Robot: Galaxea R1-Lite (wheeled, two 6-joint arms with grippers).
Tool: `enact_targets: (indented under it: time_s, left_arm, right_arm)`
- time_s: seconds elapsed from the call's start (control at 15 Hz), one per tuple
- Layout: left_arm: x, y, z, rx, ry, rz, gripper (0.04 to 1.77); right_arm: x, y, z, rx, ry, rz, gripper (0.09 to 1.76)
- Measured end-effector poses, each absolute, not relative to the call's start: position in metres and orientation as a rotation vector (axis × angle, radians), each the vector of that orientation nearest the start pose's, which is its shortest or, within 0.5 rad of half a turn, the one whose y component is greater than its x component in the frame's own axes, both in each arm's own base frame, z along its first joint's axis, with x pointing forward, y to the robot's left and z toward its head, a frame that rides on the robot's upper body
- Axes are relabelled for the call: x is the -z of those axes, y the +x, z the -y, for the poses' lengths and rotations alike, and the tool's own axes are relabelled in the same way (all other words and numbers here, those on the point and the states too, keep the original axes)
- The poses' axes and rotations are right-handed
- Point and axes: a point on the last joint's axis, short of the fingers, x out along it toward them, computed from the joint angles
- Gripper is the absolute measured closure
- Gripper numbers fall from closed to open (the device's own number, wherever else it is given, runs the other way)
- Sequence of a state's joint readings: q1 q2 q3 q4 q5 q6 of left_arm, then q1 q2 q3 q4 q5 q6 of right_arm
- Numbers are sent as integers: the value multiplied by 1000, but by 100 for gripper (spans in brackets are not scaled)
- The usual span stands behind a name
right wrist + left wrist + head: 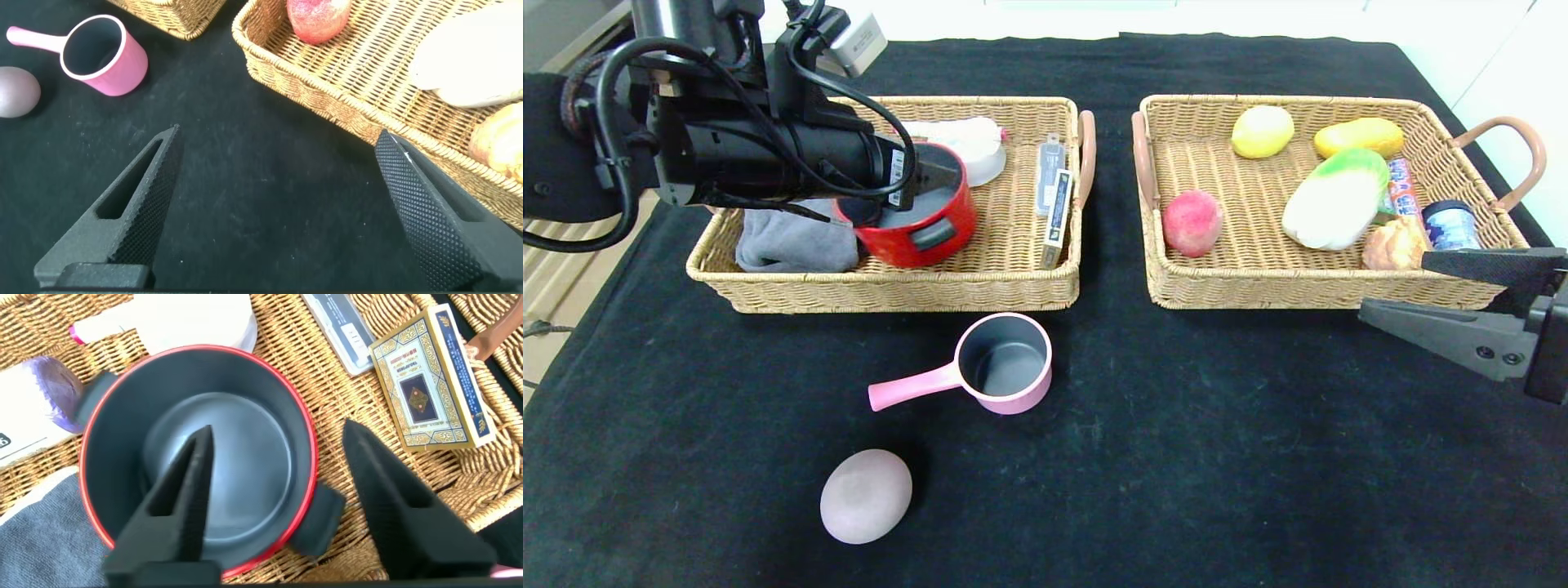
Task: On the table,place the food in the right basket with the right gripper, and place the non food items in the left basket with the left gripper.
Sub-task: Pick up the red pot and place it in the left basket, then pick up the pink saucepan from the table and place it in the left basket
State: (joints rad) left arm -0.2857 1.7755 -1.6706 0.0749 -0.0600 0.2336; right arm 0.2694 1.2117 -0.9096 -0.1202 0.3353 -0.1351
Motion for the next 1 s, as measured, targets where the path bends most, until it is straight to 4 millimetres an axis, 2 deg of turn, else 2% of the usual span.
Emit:
enact_targets:
  time_s: [0.27, 0.53, 0.73, 1.0]
  left_arm:
    - [-333, 328, 98, 365, 253, -140, 40]
    - [-335, 323, 98, 371, 274, -136, 28]
    - [-337, 312, 99, 384, 299, -143, 22]
    - [-340, 285, 107, 438, 327, -207, 17]
  right_arm:
    - [-283, 175, -56, -615, -124, -144, 14]
    - [-282, 175, -56, -614, -125, -145, 14]
    - [-282, 175, -56, -615, -125, -145, 14]
    - [-283, 176, -56, -613, -125, -145, 14]
